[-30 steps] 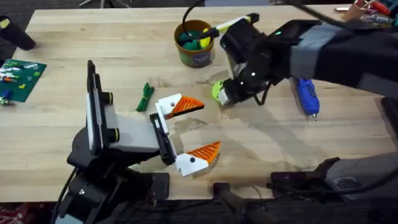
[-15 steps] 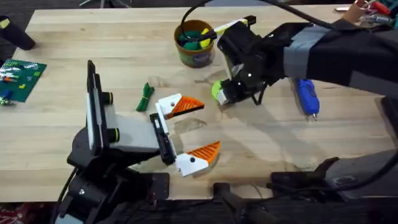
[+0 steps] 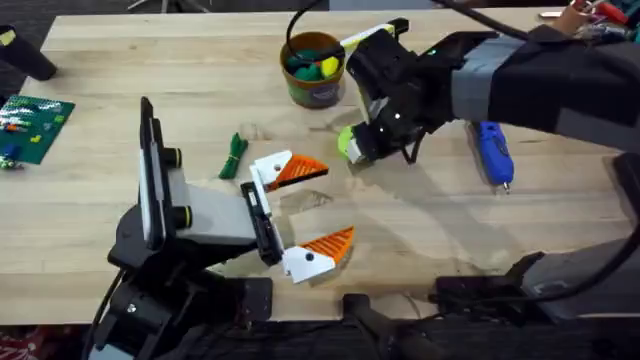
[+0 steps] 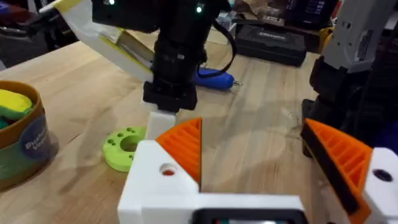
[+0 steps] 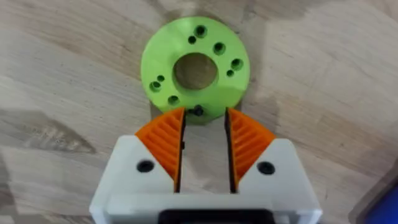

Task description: Pick up the gripper from the table and insert it into the empty holder that is missing its gripper. Then pick up a screw, insert it into the mounting hole, and use the screwdriver to tighten it. Finally, clean up the table by picking up the vegetable and placing it into the bucket.

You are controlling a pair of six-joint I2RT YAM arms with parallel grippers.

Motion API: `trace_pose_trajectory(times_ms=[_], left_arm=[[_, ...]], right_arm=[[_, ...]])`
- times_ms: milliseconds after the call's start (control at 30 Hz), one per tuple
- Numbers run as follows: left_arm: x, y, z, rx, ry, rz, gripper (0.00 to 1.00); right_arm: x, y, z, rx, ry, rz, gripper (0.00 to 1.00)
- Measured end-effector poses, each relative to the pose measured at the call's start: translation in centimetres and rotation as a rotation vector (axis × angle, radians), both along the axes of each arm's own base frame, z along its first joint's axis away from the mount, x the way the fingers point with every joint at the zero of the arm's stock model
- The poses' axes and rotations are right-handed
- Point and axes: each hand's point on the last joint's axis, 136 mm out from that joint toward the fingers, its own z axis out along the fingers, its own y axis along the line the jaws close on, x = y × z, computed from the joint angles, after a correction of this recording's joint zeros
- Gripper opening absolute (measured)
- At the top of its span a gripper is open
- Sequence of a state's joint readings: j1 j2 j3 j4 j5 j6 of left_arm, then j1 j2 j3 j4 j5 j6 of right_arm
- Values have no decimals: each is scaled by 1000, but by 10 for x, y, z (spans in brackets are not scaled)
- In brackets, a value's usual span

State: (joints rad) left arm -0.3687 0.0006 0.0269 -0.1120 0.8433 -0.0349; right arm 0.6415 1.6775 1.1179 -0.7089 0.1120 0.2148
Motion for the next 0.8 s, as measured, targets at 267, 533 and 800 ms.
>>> trace_pose_trajectory(times_ms=[267, 533, 800], left_arm=[[0, 0, 0, 0, 0, 0, 986], [0, 0, 0, 0, 0, 0, 988], [0, 0, 0, 0, 0, 0, 986]], right_arm=[[8, 5, 10, 13, -28, 12, 378], [9, 6, 1, 1, -13, 13, 378], [12, 7, -1, 0, -17, 12, 378]])
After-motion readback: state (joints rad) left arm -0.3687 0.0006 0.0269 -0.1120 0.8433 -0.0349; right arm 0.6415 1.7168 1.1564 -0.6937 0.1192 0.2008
